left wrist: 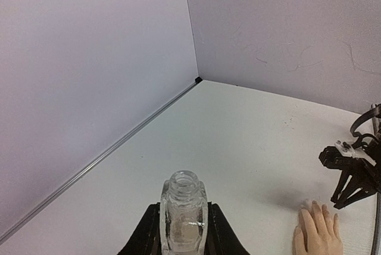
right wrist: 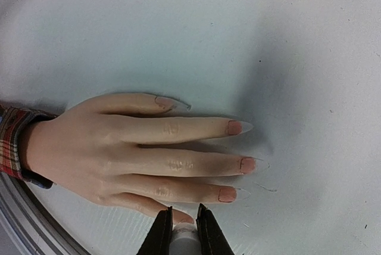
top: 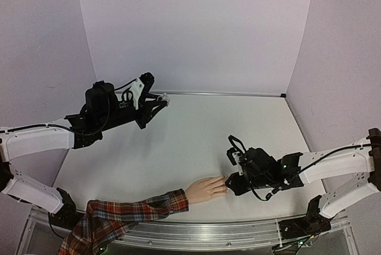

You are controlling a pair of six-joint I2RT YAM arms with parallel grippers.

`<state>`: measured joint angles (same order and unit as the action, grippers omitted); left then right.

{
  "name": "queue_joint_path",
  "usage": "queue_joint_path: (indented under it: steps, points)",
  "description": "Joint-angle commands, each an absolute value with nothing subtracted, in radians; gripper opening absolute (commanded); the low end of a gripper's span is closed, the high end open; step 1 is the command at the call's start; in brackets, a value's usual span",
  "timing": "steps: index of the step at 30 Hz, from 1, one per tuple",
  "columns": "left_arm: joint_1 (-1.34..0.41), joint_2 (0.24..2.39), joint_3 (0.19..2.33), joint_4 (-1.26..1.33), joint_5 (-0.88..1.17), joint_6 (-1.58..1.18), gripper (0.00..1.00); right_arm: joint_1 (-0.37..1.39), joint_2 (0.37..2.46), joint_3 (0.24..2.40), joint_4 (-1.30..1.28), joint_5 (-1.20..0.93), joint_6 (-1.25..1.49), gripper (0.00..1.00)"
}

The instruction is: Paint the nails

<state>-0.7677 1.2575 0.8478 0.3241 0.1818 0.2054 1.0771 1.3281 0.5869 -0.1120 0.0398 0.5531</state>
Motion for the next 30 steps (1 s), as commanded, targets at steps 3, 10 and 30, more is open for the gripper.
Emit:
queue_joint_path:
  steps: [3, 10, 30]
  points:
    - [-0.773, 1.234, 0.848, 0.366, 0.187, 0.202, 0.00, 1.082, 1.337, 0.606, -0.091, 0.081, 0.570, 0.00]
    - [-0.774, 1.232, 0.846, 0.366, 0.186, 0.203, 0.00, 1.082, 1.347, 0.614, -0.096, 0.089, 0.577, 0.00]
    - [-0.776, 1.227, 0.845, 0.366, 0.187, 0.204, 0.00, 1.082, 1.362, 0.622, -0.120, 0.121, 0.591, 0.00]
